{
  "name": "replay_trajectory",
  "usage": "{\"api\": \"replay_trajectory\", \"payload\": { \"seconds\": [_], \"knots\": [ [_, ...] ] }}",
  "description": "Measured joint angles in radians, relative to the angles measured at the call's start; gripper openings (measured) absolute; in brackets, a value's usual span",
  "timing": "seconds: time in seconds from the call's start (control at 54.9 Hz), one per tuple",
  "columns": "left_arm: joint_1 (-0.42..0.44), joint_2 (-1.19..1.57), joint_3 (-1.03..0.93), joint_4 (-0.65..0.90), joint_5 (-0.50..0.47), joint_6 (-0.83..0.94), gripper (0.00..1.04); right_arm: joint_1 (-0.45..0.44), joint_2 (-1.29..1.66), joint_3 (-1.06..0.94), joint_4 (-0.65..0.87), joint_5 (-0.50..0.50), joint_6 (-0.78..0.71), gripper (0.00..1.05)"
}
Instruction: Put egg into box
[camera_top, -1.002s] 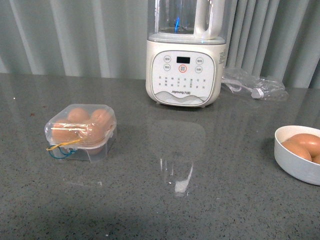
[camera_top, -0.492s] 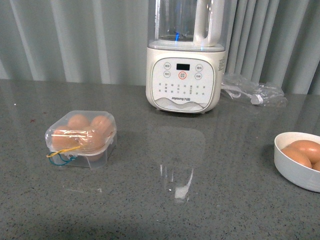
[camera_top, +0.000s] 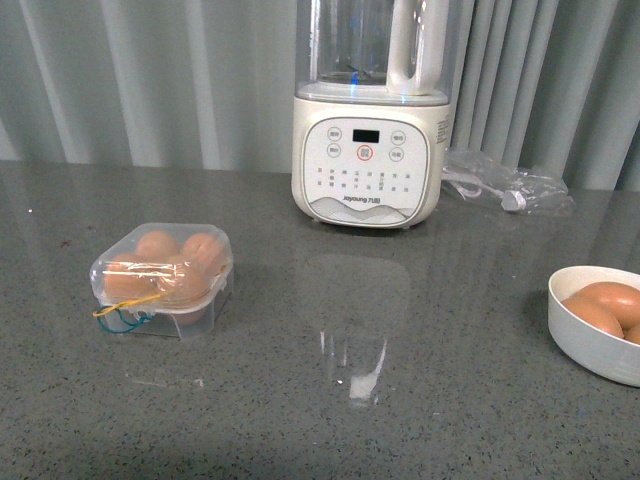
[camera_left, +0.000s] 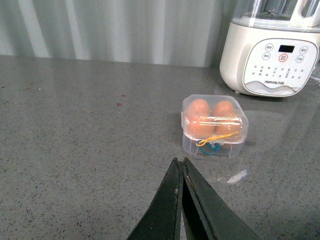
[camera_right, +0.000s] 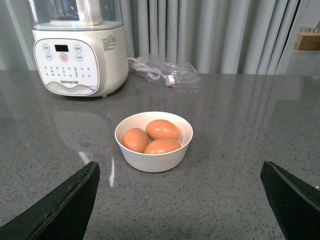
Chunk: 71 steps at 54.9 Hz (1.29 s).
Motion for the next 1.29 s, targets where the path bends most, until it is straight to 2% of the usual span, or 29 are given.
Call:
{"api": "replay_trajectory", "payload": {
  "seconds": [0.292,0.364,0.674,0.711,0.765,0.82,0.911,1.02,1.13,1.166,1.294],
  "knots": [
    [0.0,-0.077,0.0,-0.073,0.0,0.0,0.04,0.0,0.0,0.0,0.0,0.0,0.0,0.97],
    [0.0,-0.2,0.0,-0.233,0.0,0.0,0.04,0.0,0.0,0.0,0.0,0.0,0.0,0.97],
    [0.0,-0.237,0.0,-0.244,0.0,-0.001,0.05,0.0,0.0,0.0,0.0,0.0,0.0,0.97],
    [0.0,-0.237,0.0,-0.244,0.0,0.0,0.13,0.0,0.0,0.0,0.0,0.0,0.0,0.97],
    [0.0,-0.237,0.0,-0.244,0.0,0.0,0.2,0.0,0.0,0.0,0.0,0.0,0.0,0.97],
    [0.0,-0.237,0.0,-0.244,0.0,0.0,0.34,0.0,0.0,0.0,0.0,0.0,0.0,0.97],
    [0.0,-0.237,0.0,-0.244,0.0,0.0,0.5,0.0,0.0,0.0,0.0,0.0,0.0,0.97],
    [0.0,-0.237,0.0,-0.244,0.0,0.0,0.77,0.0,0.0,0.0,0.0,0.0,0.0,0.97],
    [0.0,-0.237,0.0,-0.244,0.0,0.0,0.95,0.0,0.0,0.0,0.0,0.0,0.0,0.97],
    [0.0,-0.237,0.0,-0.244,0.0,0.0,0.99,0.0,0.0,0.0,0.0,0.0,0.0,0.97],
    [0.0,-0.237,0.0,-0.244,0.0,0.0,0.98,0.0,0.0,0.0,0.0,0.0,0.0,0.97]
  ]
}}
